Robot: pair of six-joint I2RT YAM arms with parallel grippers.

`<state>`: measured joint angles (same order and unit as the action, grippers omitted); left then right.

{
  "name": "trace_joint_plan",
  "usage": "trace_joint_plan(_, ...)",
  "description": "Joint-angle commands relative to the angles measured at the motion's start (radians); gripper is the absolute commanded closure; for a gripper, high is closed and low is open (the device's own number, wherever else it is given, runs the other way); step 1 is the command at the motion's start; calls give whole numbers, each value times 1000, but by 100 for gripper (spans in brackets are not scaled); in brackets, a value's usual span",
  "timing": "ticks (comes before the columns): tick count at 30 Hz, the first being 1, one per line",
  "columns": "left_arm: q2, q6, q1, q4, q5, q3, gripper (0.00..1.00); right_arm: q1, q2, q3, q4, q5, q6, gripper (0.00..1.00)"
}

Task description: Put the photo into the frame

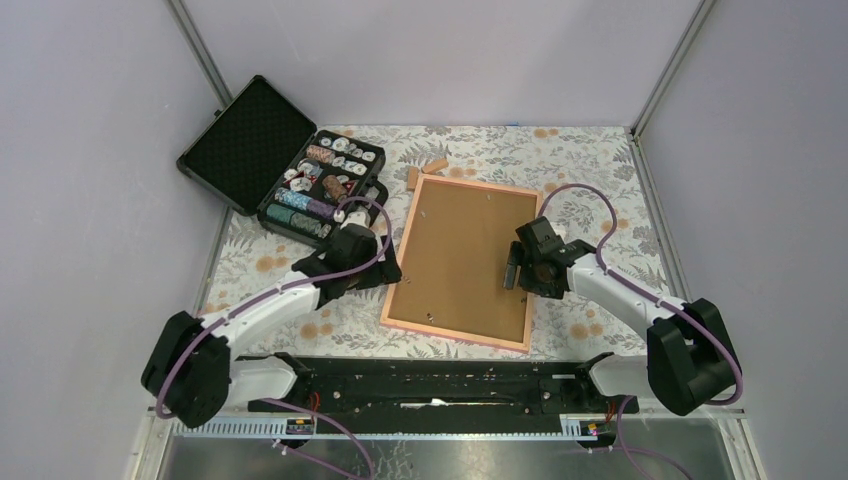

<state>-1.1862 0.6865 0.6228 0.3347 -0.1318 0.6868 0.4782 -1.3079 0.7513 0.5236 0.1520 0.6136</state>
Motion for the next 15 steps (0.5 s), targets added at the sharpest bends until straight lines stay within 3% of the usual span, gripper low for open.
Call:
trace_joint_plan(1, -63, 41, -21, -157, 98, -37, 9, 8, 6, -27, -7, 72, 16, 15)
trace_joint_plan(6, -120, 43, -20, -196, 126, -69, 25, 7, -1, -44, -13, 72, 31, 15)
trace_joint_plan(15, -197, 68, 53, -289, 247, -97, 32, -11, -80, -33, -52, 150, 36, 14)
